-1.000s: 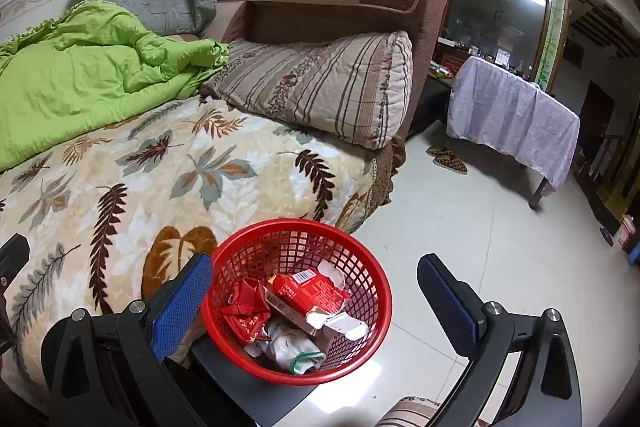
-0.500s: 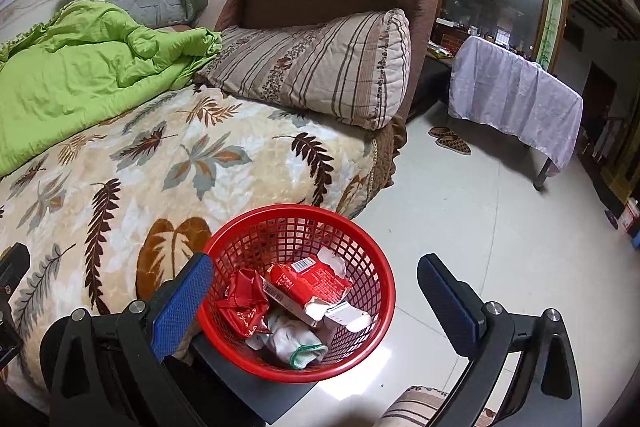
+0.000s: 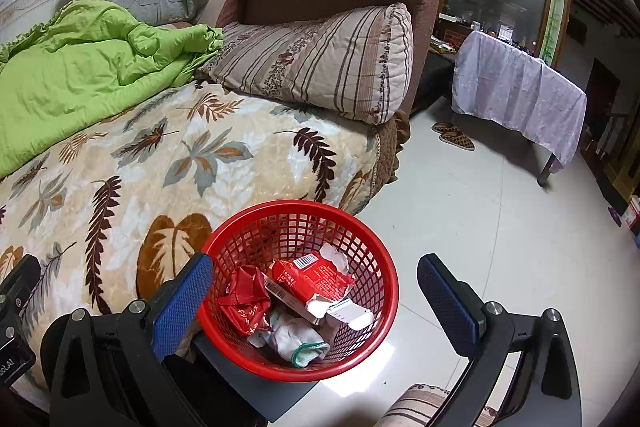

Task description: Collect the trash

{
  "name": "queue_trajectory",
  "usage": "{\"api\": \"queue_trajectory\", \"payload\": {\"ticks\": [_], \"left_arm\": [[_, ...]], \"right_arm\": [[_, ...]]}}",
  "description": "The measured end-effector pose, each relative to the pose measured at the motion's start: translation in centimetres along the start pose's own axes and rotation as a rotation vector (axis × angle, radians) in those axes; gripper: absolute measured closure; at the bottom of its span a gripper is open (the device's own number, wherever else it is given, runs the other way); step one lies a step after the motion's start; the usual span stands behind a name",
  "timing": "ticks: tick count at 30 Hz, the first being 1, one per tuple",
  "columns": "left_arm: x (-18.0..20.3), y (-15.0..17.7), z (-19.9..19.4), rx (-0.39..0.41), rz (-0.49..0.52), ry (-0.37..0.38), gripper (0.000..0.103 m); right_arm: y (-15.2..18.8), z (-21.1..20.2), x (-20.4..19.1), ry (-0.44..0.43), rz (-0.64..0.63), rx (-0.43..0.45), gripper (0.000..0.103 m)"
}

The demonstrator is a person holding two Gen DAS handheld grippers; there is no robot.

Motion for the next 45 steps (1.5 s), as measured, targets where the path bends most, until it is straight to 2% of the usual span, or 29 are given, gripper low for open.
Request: {"api": "queue_trajectory", "payload": {"ticks": [45], "left_arm": [[0.30,-0.19,-0.41,0.012,0.010,-0.008,0.002]], "right_arm": [[0.41,0.21,-0.12,-0.009,0.006,-0.006,0.000]]}}
Point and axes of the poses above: each gripper's, at about its wrist camera, not at the fingertips, and z roughly the way its jaws point, x to its right, y to its underside, the point moved 7 cm from there along z, roughly the way its jaws point, and after that the axes turned 7 degrees about -z, right-handed, at the moved point
